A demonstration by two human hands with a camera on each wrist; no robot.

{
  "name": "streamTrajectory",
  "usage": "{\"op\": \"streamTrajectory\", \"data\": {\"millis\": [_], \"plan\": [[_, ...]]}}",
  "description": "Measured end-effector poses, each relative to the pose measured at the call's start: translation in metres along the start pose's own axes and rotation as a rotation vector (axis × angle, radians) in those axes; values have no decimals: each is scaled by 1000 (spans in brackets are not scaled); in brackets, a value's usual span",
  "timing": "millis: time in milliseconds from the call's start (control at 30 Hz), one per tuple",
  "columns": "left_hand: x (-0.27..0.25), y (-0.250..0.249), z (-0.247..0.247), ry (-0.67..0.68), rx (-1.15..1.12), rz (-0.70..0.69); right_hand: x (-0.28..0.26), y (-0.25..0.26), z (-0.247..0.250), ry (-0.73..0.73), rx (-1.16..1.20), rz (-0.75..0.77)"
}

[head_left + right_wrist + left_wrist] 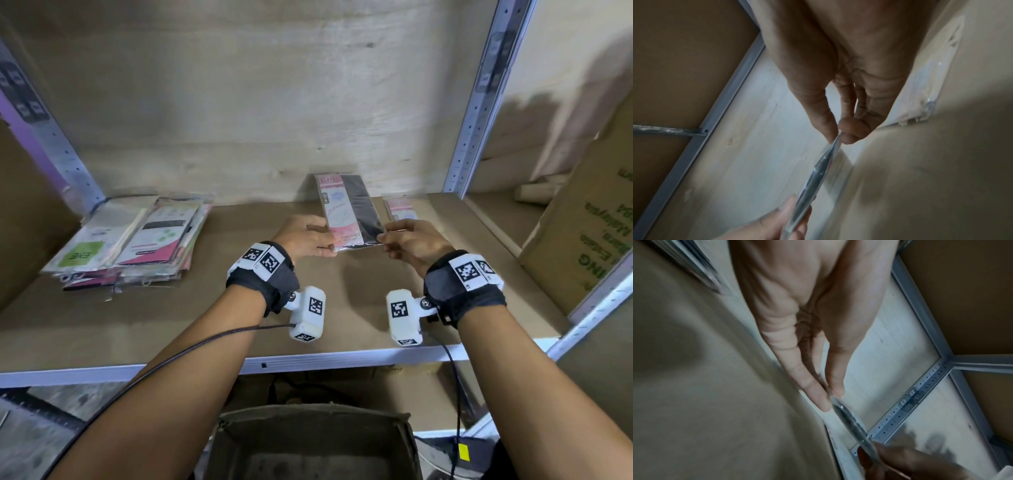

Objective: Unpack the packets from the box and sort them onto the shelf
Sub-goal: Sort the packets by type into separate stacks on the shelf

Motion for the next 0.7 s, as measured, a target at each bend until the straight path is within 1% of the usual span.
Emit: {"op": "streamTrajectory", "data": {"millis": [133, 233, 367, 500, 700], "plan": [[13, -8, -22, -22, 46, 21, 9, -8, 23, -87, -107, -13], [16, 1, -27, -14, 92, 74, 9, -11, 21, -54, -216, -27], [16, 18, -16, -40, 131, 147, 8, -12, 8, -10, -428, -26], [12, 29, -1, -105, 135, 175, 8, -12, -7, 52, -474, -60], [19, 33, 13, -162, 184, 167, 5, -2, -9, 3, -585, -71]]}}
Point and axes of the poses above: each hand's wrist, its own x-axis towards the middle knuckle, its own z-axis out of the back of the hand, y = z × x, the point moved 9 cm from there along x, towards the middle knuckle, and after that the axes turned 13 degrees about -x, right-handed, at the moved point
